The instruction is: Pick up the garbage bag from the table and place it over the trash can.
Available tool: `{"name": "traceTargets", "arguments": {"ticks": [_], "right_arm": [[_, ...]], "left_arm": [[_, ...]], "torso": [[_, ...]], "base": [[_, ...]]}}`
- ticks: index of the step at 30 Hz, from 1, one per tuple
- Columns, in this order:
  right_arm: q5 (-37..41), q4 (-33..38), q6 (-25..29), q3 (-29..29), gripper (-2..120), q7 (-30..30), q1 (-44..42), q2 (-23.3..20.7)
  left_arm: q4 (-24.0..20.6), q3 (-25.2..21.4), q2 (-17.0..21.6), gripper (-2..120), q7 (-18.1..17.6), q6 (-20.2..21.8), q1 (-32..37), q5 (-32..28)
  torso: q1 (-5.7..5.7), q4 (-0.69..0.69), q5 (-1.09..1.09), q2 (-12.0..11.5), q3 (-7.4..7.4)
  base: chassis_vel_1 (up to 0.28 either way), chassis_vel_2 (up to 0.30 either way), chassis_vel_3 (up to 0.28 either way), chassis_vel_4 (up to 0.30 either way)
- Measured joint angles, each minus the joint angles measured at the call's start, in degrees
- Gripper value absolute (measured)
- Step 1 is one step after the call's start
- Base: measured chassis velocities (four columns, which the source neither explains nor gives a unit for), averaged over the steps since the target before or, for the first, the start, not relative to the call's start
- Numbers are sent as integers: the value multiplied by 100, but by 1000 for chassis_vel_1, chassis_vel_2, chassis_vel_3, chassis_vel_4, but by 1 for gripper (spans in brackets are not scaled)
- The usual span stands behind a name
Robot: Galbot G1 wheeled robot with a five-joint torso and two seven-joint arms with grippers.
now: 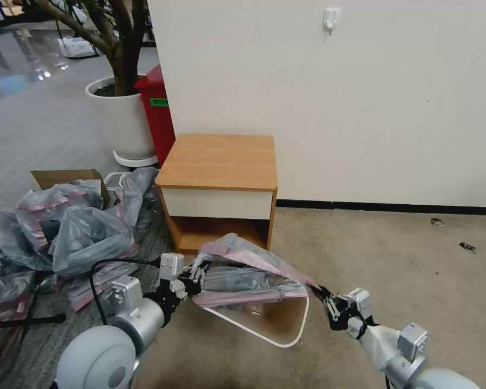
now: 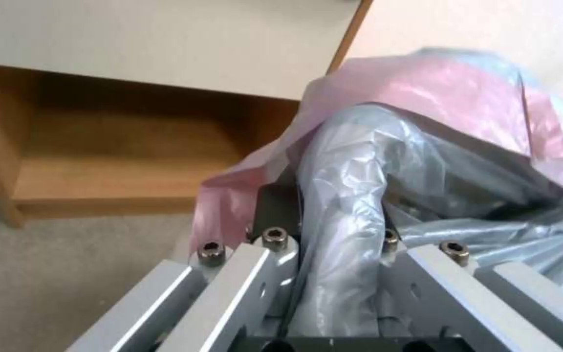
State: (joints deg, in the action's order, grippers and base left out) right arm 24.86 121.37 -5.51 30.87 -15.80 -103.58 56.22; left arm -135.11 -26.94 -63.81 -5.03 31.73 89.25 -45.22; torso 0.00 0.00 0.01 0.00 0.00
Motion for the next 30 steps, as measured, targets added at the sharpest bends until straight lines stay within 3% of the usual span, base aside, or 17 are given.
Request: {"name": "traceTargets", "arguments": {"ticks": [11, 14, 18, 27, 30], "right_arm": [[-190, -201, 49, 29, 0, -110, -47, 3], [-243, -213, 76, 25, 19, -136, -51, 95], [-290, -237, 102, 27, 28, -165, -62, 155], [-380, -507, 245, 126, 64, -258, -155, 280], [-400, -591, 287, 124, 72, -271, -145, 321]], "left_arm": [[49, 3, -99, 9, -36, 7, -99, -224], [132, 1, -114, 9, -59, 8, -124, -239], [134, -3, -133, 9, -97, 8, -140, -375], [95, -101, -210, 9, -214, 18, -148, -851], [77, -99, -248, 3, -208, 15, -118, -873]], "torso": [[0, 0, -1, 0, 0], [0, 1, -1, 0, 0], [0, 0, -1, 0, 0], [0, 1, 0, 0, 1], [0, 0, -2, 0, 0]], "base": [[0, 0, 0, 0], [0, 0, 0, 0], [0, 0, 0, 0], [0, 0, 0, 0], [0, 0, 0, 0]]}}
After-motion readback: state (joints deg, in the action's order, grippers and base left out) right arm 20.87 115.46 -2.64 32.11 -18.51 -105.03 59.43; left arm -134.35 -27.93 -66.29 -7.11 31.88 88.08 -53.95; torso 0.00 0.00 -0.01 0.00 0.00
